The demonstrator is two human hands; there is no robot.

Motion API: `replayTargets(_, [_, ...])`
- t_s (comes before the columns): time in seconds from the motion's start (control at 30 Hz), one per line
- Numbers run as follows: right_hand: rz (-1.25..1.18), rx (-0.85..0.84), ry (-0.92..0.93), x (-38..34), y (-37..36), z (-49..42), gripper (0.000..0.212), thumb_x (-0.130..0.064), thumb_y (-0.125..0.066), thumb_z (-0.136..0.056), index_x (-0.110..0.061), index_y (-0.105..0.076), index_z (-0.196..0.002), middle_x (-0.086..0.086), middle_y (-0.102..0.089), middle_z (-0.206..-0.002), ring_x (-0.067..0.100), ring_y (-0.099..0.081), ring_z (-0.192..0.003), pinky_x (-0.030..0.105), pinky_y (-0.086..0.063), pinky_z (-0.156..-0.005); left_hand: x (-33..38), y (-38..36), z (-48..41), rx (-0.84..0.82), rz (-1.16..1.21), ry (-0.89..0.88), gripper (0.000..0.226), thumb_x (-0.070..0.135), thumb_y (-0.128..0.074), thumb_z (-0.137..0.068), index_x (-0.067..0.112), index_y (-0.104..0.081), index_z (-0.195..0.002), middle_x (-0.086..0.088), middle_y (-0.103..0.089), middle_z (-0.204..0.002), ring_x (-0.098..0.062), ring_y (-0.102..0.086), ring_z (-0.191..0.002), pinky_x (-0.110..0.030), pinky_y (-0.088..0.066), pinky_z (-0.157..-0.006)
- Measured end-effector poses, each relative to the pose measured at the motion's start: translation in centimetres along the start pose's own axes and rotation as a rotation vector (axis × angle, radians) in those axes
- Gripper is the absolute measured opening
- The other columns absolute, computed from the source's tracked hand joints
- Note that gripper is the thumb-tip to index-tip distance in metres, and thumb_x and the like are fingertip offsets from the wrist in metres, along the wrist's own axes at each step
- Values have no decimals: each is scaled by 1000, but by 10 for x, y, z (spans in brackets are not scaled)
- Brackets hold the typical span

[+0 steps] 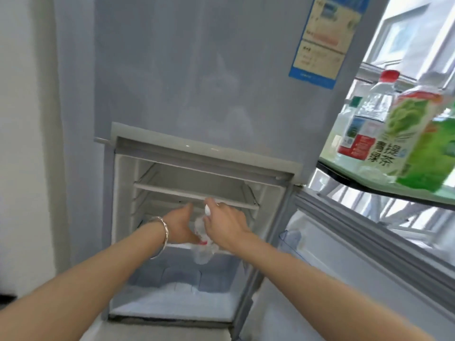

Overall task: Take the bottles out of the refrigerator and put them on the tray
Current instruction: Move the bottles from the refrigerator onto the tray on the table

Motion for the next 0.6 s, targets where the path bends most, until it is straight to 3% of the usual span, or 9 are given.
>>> replayTargets(0.07, [-15,4,-20,1,45,19,34,-29,-44,-92,-18,-43,-125,17,-67,-115,40,-61,-103,39,-38,-71,33,0,9,-57,102,-106,115,33,-88,-58,17,-21,-149,0,-50,-139,-19,-51,-124,-31,-44,-104])
replayTargets(0.17, [-54,-57,-107,11,103,37,37,-34,-43,-94,-22,-41,-129,19,-65,-119,39,-60,-106,41,-43,-82,79,8,25,-65,213,-246,88,21,-86,-63,22,-40,-138,5,-58,-121,-11,-58,-95,-19,-51,-75])
replayTargets(0.27, [-193,-68,-180,25,161,57,46,-41,-53,-92,-24,-42,-133,13,-65,-115,33,-61,-103,39,-48,-88,122,29,42,9,270,-349,75,27,-87,-59,23,-53,-126,3,-63,-117,-17,-62,-97,-29,-54,-80])
replayTargets(0.33, [-411,-3,-227,33,197,74,58,-39,-61,-89,-22,-37,-139,6,-63,-105,23,-61,-94,29,-49,-81,149,50,56,56,310,-398,65,32,-86,-55,25,-60,-114,0,-69,-105,-23,-65,-90,-33,-56,-76])
replayTargets(0.4, [-646,10,-263,44,223,91,61,-28,-62,-89,-18,-32,-142,6,-60,-95,15,-59,-81,16,-47,-67,175,75,72,94,364,-450,50,24,-85,-63,24,-63,-108,-2,-70,-100,-24,-67,-90,-30,-55,-72])
replayTargets(0.43, [-705,3,-263,51,231,98,64,-26,-63,-87,-16,-31,-142,7,-61,-96,15,-59,-81,16,-49,-68,189,89,78,120,389,-474,52,21,-84,-66,21,-61,-112,-2,-68,-102,-22,-66,-93,-25,-52,-70])
replayTargets(0.5, [-692,-26,-231,63,241,112,77,-31,-69,-77,-19,-30,-143,7,-60,-111,18,-62,-98,26,-52,-85,221,119,87,186,447,-529,68,24,-85,-66,18,-51,-124,2,-61,-109,-16,-61,-94,-16,-45,-66])
replayTargets(0.6, [-645,51,-241,87,247,122,87,-29,-81,-74,-26,-27,-142,3,-58,-116,18,-62,-104,30,-53,-88,273,145,90,247,526,-615,77,30,-84,-66,18,-45,-130,0,-60,-114,-15,-63,-93,-21,-51,-64])
Point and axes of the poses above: each hand's wrist, its own z-axis away from the middle knuckle, its own y-axis out of the back of the hand, x = y × z, the point moved 7 cm from there along -z, towards the middle knuckle
